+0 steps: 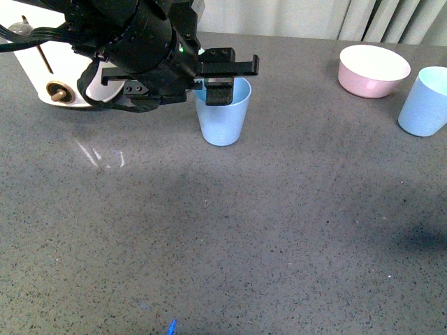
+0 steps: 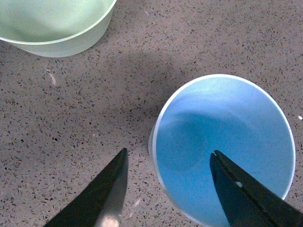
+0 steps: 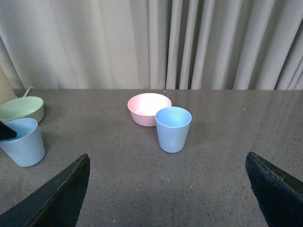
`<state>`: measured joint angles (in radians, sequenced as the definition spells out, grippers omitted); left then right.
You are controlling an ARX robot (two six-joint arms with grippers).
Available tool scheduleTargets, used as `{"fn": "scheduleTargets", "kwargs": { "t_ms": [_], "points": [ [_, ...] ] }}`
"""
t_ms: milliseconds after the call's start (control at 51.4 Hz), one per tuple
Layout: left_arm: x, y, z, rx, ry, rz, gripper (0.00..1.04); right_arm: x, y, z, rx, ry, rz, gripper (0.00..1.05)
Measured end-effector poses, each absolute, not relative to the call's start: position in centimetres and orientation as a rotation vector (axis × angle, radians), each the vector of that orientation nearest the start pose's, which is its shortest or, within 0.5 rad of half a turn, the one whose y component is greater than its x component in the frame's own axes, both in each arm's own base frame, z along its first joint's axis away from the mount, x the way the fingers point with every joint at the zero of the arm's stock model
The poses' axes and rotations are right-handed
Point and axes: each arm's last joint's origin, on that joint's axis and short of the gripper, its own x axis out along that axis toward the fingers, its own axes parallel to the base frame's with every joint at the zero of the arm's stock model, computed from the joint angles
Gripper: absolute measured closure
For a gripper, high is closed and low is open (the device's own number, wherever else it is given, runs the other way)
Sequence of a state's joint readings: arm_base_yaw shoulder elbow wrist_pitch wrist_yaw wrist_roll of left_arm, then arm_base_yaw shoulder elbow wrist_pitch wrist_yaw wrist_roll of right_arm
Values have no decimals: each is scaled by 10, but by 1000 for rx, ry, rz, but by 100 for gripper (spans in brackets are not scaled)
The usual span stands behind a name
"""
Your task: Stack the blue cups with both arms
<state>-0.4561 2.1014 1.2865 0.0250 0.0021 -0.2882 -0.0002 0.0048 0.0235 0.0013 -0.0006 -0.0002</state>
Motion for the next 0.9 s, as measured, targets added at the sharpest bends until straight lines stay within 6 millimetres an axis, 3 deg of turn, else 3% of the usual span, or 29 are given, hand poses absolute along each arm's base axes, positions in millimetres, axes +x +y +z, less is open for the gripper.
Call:
{"fn": "scheduleTargets", "kwargs": {
  "t_ms": [312, 643, 896],
  "points": [
    [379, -207, 125, -73, 861, -345, 102, 97, 0, 171, 0, -20, 0, 9],
    [348, -255, 139, -17, 878, -440, 103, 97, 0, 171, 0, -20, 0, 9],
    [331, -286, 136, 39, 899, -481, 103, 97, 0, 171, 0, -20, 0, 9]
  ]
}}
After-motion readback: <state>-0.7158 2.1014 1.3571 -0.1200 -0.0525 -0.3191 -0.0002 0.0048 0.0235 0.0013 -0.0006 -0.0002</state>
